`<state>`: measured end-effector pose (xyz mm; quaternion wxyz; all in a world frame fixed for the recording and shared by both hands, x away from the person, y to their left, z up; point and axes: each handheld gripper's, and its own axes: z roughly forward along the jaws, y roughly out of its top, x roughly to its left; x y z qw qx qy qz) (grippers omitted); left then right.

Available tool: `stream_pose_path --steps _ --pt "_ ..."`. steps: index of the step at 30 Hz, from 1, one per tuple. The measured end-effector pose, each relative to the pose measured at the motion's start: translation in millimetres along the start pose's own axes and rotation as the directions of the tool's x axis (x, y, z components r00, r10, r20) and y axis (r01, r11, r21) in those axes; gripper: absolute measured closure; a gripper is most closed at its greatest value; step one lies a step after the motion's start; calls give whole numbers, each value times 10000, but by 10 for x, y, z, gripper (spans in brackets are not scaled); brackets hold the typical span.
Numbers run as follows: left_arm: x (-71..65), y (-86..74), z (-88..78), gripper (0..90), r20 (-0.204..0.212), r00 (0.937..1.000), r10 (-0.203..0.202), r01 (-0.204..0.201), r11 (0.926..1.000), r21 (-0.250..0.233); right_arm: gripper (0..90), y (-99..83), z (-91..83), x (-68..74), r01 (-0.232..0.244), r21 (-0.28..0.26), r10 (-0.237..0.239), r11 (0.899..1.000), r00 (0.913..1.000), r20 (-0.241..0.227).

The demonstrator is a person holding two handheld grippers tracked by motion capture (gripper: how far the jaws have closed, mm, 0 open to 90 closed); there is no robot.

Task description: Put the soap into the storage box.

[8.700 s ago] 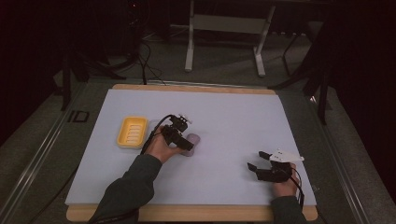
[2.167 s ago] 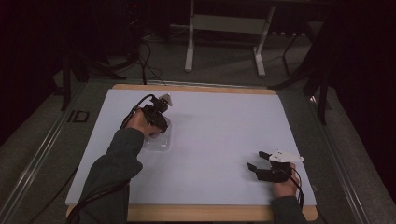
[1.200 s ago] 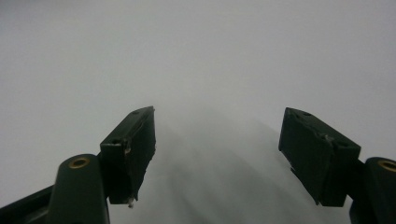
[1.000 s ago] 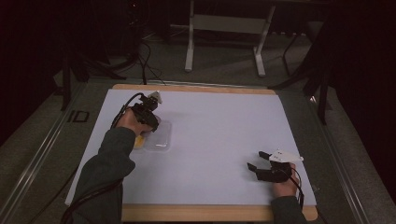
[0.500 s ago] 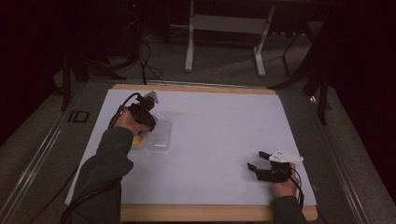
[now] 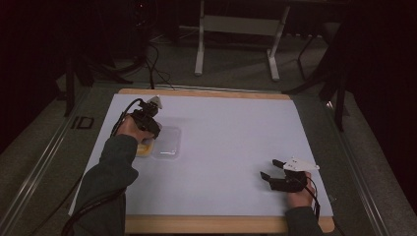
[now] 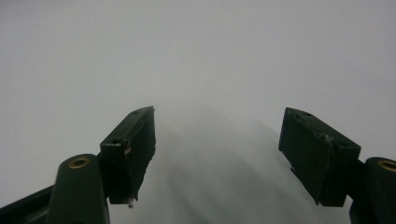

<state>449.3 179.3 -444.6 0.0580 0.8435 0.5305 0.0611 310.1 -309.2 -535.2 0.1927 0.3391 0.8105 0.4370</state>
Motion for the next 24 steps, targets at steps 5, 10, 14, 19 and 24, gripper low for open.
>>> stream_pose_path --steps 5,10,14,19,24 --pt "43 -20 -2 502 -47 9999 -136 137 9999 16 267 0 0 0 -4 -1 4 10000 10000 -3" --pt "82 -43 -2 501 -88 9996 -276 276 9996 -26 267 0 0 1 -5 5 5 10000 10000 5" --pt "110 -57 -6 502 -162 9991 -391 391 9992 -31 267 0 1 0 -1 0 1 10000 10000 2" --pt "145 -74 2 501 -207 9984 -529 528 9986 -42 267 0 1 1 -10 7 10 10000 10000 4" --pt "174 -93 19 501 -217 9974 -685 685 9977 -21 267 1 1 2 -23 9 23 10000 10000 5"
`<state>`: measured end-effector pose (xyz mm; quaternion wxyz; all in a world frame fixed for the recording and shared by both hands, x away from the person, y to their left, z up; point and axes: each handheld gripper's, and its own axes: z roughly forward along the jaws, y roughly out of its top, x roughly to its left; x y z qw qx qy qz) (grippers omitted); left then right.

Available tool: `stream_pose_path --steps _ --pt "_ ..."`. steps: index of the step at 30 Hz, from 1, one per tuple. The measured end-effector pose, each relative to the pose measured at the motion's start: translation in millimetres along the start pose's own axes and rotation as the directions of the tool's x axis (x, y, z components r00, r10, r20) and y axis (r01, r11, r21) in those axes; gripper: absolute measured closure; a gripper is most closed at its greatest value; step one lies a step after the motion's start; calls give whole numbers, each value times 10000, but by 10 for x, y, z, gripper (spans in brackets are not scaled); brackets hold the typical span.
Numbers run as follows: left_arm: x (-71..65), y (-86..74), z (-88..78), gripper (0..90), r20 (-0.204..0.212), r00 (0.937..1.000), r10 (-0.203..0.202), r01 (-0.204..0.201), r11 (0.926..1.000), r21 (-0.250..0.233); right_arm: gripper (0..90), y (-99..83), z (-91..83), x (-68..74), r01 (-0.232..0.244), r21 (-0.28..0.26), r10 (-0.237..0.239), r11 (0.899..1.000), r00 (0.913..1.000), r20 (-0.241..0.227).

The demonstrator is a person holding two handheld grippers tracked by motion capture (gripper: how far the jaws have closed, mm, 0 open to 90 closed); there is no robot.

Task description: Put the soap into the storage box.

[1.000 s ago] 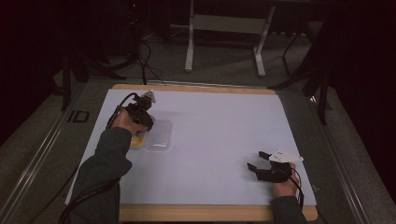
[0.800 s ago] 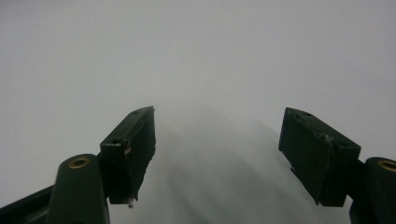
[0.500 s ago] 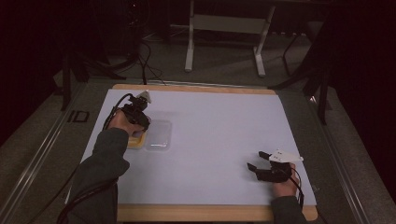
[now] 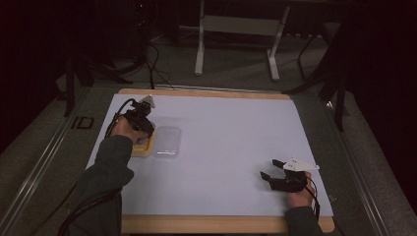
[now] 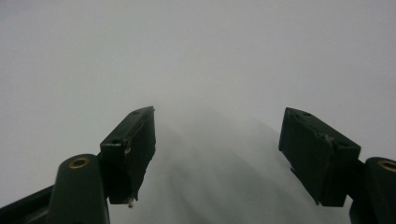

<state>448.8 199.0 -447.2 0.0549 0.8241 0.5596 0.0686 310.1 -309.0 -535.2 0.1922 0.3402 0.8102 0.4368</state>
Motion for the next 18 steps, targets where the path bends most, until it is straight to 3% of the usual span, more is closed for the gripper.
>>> stream_pose_path --steps 18 --pt "86 -56 79 501 -37 9984 -563 563 9984 -83 267 -1 -2 -3 16 -17 -16 10000 10000 -9"
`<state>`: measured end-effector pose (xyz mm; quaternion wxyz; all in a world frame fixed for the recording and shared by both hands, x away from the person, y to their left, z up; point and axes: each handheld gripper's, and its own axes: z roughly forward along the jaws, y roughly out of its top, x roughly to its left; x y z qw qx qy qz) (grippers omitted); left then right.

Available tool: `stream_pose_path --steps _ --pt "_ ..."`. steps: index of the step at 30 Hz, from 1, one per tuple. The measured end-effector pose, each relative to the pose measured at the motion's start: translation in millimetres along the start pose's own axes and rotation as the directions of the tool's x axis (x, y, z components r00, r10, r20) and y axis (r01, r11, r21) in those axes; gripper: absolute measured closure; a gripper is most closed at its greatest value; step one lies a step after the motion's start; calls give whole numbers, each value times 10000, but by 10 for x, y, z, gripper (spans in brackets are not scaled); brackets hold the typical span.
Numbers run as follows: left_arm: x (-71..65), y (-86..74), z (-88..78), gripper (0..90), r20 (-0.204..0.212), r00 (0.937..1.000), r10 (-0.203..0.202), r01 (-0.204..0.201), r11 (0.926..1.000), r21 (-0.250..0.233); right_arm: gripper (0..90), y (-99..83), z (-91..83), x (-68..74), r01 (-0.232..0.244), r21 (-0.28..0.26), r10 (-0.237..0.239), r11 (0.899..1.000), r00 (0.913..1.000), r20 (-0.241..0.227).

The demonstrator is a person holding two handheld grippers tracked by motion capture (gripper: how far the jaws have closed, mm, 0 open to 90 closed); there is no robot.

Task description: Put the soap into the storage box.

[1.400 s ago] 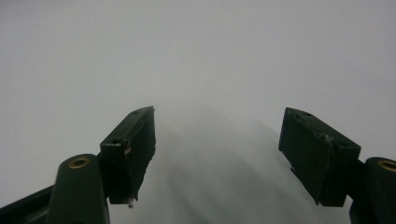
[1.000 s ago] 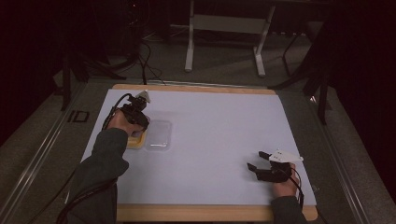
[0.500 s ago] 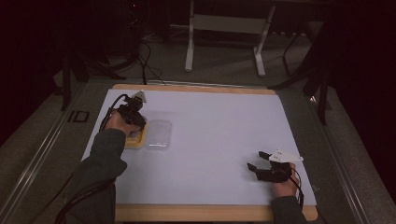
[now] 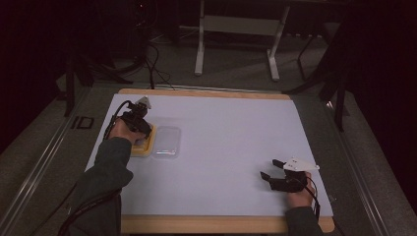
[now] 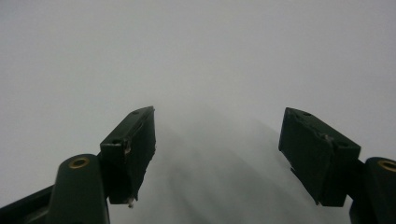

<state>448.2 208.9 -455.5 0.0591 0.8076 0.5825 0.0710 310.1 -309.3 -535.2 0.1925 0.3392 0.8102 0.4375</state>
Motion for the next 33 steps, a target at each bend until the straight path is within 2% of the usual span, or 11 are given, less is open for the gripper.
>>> stream_pose_path --steps 11,26,33 --pt "57 -48 53 501 34 9989 -469 469 9988 -107 267 0 1 0 8 3 -8 10000 10000 -4" --pt "63 -83 145 501 166 9926 -1202 1204 9926 -178 267 1 1 7 43 5 -43 10000 10000 12" --pt "42 -98 241 501 182 9920 -1252 1253 9921 -63 267 1 3 9 66 6 -66 10000 10000 26"
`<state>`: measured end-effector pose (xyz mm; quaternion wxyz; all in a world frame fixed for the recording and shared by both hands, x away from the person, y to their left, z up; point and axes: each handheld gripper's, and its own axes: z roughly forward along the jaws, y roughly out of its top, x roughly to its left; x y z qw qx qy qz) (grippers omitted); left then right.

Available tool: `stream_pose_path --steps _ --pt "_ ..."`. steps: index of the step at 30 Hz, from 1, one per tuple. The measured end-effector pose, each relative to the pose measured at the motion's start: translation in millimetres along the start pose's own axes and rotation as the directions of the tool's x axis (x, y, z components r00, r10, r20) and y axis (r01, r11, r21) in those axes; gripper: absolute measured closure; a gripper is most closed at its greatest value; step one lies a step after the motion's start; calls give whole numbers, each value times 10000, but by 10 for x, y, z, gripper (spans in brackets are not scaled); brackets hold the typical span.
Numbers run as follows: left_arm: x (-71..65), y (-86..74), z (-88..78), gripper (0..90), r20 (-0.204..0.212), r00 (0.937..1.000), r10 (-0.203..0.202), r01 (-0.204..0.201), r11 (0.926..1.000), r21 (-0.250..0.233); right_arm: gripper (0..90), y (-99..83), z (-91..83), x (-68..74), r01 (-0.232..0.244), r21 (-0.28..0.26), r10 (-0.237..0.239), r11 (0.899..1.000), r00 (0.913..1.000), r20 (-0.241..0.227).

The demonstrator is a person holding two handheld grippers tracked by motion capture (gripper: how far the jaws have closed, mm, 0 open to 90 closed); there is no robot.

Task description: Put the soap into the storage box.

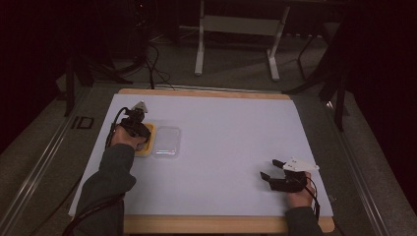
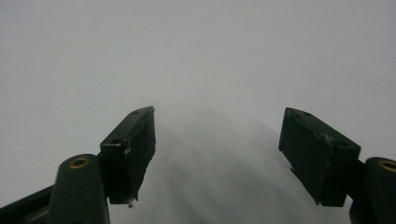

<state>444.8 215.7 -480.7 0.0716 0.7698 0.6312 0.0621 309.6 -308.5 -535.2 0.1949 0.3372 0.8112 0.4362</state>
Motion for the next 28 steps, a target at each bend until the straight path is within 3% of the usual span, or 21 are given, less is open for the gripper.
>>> stream_pose_path --steps 6,11,14,19,22,24,25,26,28 --pt "0 -9 82 498 78 9999 -153 154 9999 -38 267 0 0 0 4 0 -4 10000 10000 1" --pt "48 -11 75 486 407 9987 -301 307 9994 -151 267 0 0 1 8 0 -8 10000 10000 3" --pt "82 -15 0 433 505 9976 -463 488 9975 -502 267 0 0 1 8 4 -8 10000 10000 4" --pt "79 -49 -244 355 252 9994 -242 277 9885 -1489 267 0 0 0 5 3 -5 10000 10000 2" --pt "37 -116 -383 343 436 9989 160 -53 9720 -2349 267 0 0 1 7 2 -7 10000 10000 12" --pt "-4 -190 -457 338 638 9968 490 -275 9527 -3025 267 1 2 1 -4 14 4 10000 10000 16" --pt "-22 -243 -487 335 781 9950 620 -322 9409 -3372 267 1 1 2 -5 17 5 10000 10000 21" --pt "-47 -310 -507 335 1016 9927 645 -214 9253 -3787 267 1 2 1 -5 25 5 10000 10000 20" --pt "-117 -468 -517 337 1336 9852 1071 -360 8921 -4503 267 2 4 1 -14 55 14 10000 10000 20"
